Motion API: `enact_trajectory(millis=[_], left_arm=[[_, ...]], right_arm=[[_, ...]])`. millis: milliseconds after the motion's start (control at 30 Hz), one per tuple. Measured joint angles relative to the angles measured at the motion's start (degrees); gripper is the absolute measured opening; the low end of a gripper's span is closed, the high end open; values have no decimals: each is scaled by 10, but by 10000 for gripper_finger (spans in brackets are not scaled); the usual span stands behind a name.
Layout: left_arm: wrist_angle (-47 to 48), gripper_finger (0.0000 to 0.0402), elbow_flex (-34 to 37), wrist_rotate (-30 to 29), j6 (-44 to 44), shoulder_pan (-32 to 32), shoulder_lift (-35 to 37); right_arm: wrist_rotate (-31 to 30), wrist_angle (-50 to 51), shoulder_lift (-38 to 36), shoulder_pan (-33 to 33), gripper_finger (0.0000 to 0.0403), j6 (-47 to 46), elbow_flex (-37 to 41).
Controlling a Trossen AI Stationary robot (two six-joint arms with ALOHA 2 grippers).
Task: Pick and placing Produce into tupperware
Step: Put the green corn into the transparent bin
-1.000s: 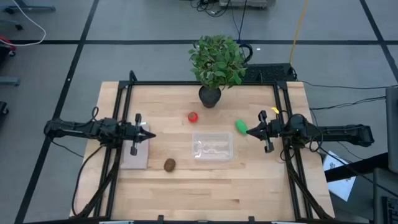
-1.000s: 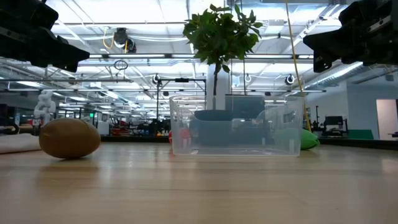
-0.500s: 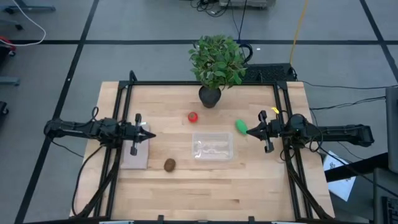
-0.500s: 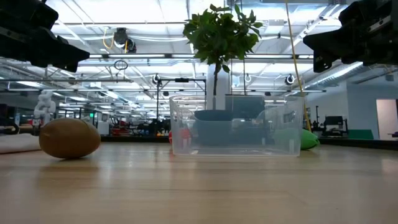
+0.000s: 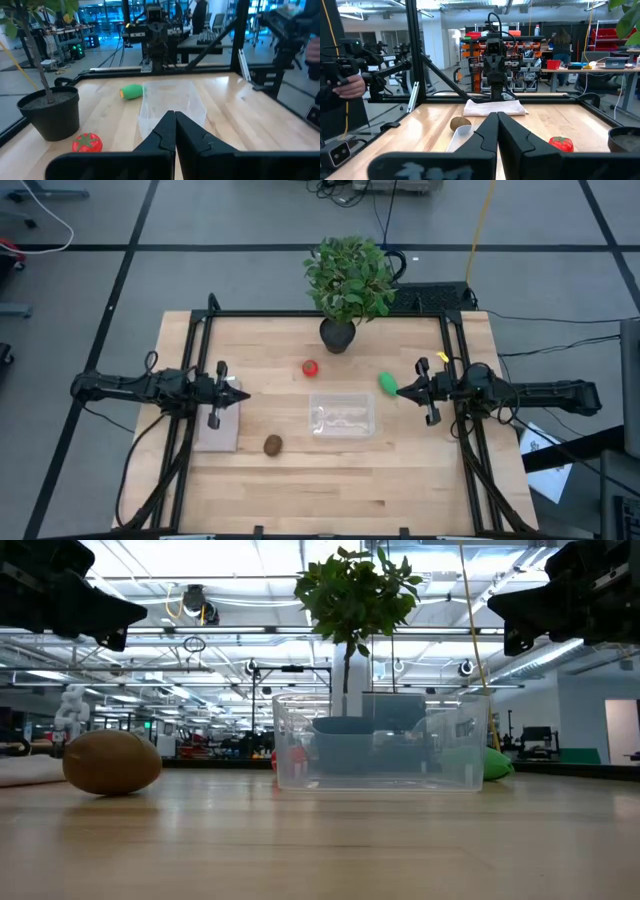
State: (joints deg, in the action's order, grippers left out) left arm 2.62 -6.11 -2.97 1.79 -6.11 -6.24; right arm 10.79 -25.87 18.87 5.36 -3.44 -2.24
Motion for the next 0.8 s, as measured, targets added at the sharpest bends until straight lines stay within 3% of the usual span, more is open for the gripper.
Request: enact_trajectory(millis=[333,533,800], left_arm=[[-48,3,0,-4,-5,0,0],[-56,3,0,-70,-4,0,0],[-26,3,0,-84,20,0,0]], right_arm=[[-1,-26,1,0,0,-32,0],[-1,-26,4,0,0,-30,0],[-2,-11,6,0,0,-18,0]])
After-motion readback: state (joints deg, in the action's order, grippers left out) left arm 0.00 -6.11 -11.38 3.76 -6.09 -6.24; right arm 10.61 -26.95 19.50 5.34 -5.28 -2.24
